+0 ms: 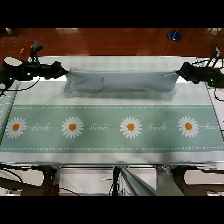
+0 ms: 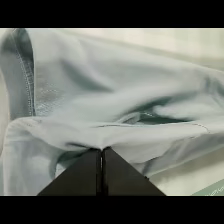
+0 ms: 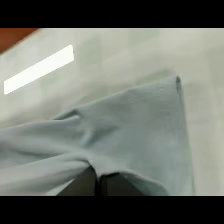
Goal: Fold the shirts.
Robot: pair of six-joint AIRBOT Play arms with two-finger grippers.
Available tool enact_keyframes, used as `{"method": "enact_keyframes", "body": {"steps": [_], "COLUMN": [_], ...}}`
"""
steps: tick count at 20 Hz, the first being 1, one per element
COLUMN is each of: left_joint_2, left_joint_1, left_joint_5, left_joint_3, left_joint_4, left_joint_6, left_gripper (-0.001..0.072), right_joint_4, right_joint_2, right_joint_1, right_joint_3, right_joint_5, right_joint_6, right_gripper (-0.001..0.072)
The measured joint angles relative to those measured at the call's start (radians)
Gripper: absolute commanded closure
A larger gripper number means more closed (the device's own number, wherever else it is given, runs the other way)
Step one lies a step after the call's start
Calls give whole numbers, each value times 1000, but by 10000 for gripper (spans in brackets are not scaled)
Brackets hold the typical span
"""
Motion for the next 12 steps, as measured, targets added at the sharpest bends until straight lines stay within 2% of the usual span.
{"method": "enact_keyframes", "body": {"steps": [9,12], "left_joint_2": [-63,-76], "left_joint_1": [0,0], "left_joint_5": [16,19], "left_joint_3": [5,5], "left_joint_4": [0,0], "left_joint_6": [25,27], "left_gripper": [686,684], "right_joint_4": [16,-24], "right_joint_2": [-70,-73], "right_joint_1": [64,80], "right_joint_3": [10,11], "right_joint_5": [-196,-236], "right_joint_6": [2,-5], "right_gripper": [682,681]}}
